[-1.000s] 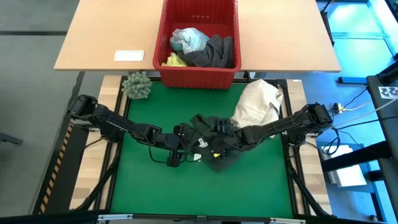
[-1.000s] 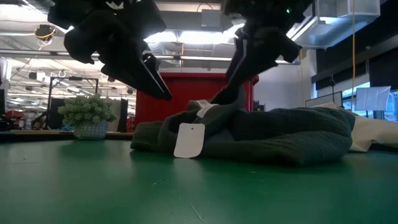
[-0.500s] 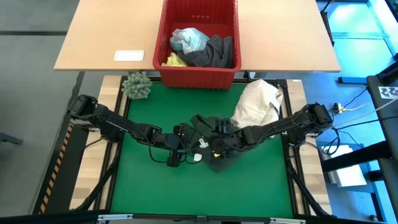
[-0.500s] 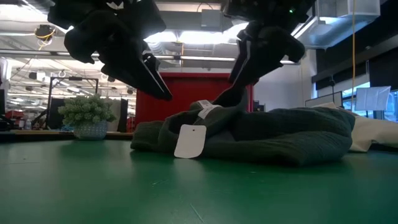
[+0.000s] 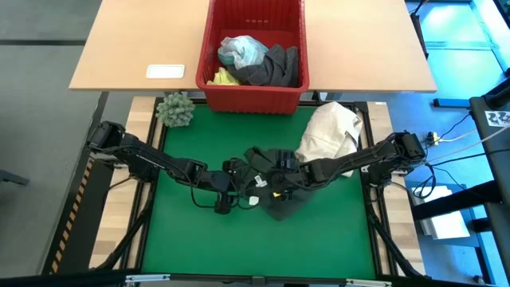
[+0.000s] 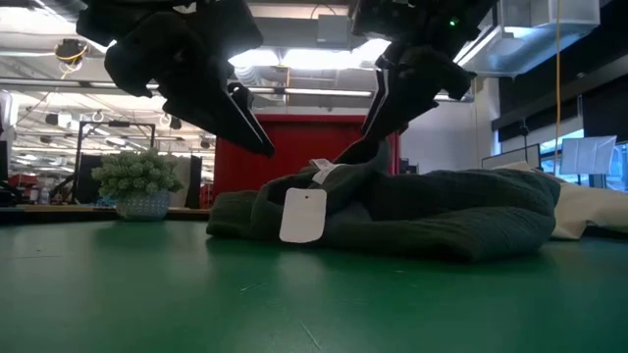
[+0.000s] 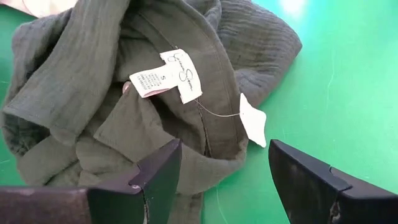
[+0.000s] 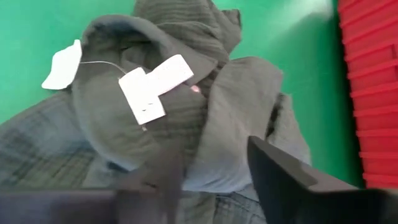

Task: Fold Laundry from Bin
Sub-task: Fold the dark green polo

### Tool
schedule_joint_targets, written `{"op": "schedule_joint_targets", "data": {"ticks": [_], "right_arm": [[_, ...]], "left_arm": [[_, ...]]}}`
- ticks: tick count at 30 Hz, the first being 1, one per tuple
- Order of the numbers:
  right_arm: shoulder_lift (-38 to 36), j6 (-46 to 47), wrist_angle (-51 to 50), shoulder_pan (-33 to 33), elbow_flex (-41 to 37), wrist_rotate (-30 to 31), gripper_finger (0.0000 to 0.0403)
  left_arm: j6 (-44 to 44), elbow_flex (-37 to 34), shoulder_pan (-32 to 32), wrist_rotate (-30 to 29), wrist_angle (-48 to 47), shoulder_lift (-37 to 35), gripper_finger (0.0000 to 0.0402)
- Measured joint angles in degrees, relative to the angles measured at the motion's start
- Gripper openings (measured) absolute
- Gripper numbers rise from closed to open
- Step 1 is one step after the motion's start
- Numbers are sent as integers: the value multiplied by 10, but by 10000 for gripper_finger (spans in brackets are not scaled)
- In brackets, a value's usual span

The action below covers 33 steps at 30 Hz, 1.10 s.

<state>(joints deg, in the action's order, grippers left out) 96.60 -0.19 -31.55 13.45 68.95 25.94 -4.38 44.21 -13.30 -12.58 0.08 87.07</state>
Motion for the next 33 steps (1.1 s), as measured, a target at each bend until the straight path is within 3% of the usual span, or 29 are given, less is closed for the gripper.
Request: {"op": "schedule_joint_targets", "data": {"ticks": [6,8,13,18,28,33], "right_arm": [[0,-4,-1,0,0,-11,31],[0,-13,-1,0,0,-11,9],[0,-16,0,0,0,-10,23],[0,-18,2,0,0,-10,5],[0,-35,27,0,0,-29,6],[-9,-48,48,1,0,8,3]], "left_arm": [[0,0,0,0,0,0,235],[0,0,0,0,0,0,235],[0,0,0,0,0,0,235],[0,0,0,0,0,0,235],[0,1,0,0,0,0,235],[0,1,0,0,0,0,235]]}}
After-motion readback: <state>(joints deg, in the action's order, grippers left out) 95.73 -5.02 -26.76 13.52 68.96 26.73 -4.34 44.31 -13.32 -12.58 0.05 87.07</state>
